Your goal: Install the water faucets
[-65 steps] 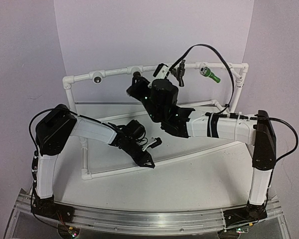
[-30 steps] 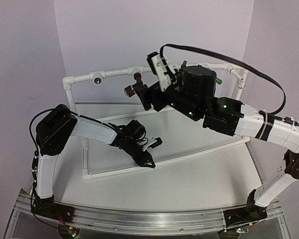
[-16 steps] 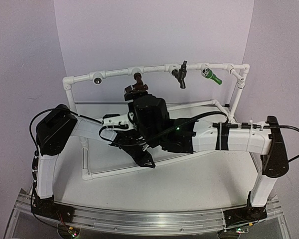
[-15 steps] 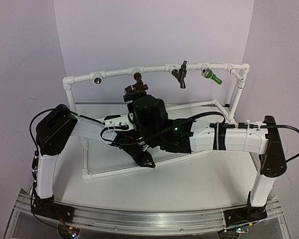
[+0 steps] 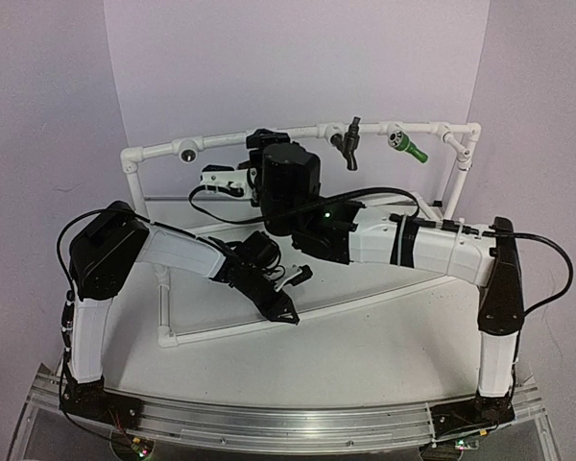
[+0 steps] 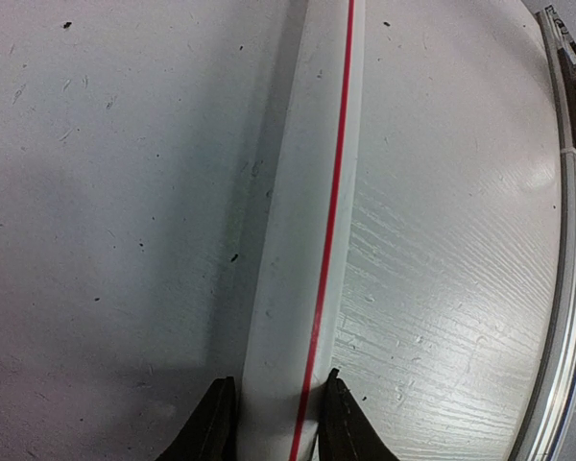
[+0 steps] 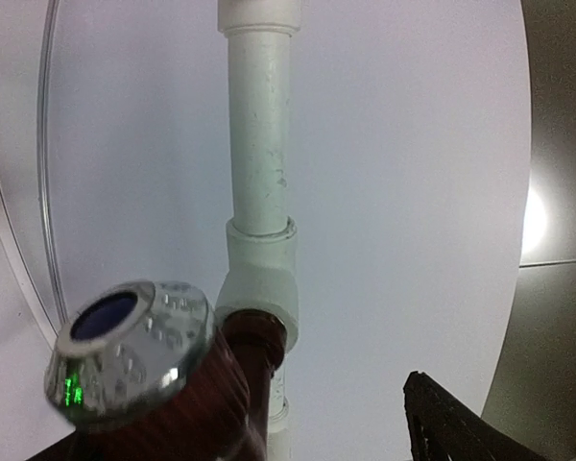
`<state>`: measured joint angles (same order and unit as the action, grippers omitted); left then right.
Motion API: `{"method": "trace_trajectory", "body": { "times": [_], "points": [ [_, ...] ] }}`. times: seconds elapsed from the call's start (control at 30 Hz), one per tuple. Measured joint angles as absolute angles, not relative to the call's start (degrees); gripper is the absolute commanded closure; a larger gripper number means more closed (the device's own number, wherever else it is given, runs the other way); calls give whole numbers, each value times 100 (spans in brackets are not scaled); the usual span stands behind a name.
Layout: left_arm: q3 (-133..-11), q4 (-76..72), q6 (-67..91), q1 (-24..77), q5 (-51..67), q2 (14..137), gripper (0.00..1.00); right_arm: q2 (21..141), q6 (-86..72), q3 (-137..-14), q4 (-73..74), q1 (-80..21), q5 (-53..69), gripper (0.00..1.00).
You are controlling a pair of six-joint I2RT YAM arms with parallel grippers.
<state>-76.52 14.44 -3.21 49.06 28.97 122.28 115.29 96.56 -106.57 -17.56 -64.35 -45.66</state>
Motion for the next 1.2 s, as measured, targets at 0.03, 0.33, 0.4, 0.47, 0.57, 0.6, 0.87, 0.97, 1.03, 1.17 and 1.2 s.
{"method": "trace_trajectory", "body": {
  "times": [0.03,0.33,0.4,0.47,0.57,0.6,0.87,0.97,1.03,1.17,1.2],
  "points": [
    [-7653,1444,-321,4906,2897,12228,100,11620,9637,-10707,-1767,-6392,-4564,18],
    [-7653,1444,-322,4906,2899,12228,100,11880,8805,-11022,-1774,-6340,-4655,68],
    [-7653,1444,-322,4906,2899,12228,100,11883,8425,-11032,-1774,-6338,-4653,76],
    [-7655,1445,-322,4906,2901,12230,100,11889,7910,-11026,-1790,-6336,-4643,82],
    [-7659,1449,-322,4906,2904,12232,100,11889,7000,-11026,-1833,-6334,-4636,88],
    [-7662,1451,-322,4906,2906,12232,100,11890,6660,-11028,-1846,-6331,-4642,90],
    [-7682,1476,-322,4906,2910,12241,100,11869,2925,-11044,-1883,-6263,-4634,97],
    [-7684,1483,-322,4906,2912,12243,100,11550,816,-10550,-2006,-6140,-4206,97],
    [-7684,1484,-322,4906,2912,12242,100,11268,-654,-10106,-2173,-6021,-3732,93],
    [-7683,1483,-322,4906,2912,12243,100,11025,-2760,-9442,-2901,-5815,-2985,76],
    [-7682,1483,-322,4906,2910,12243,100,11004,-3091,-9335,-3065,-5783,-2844,71]
  ]
}}
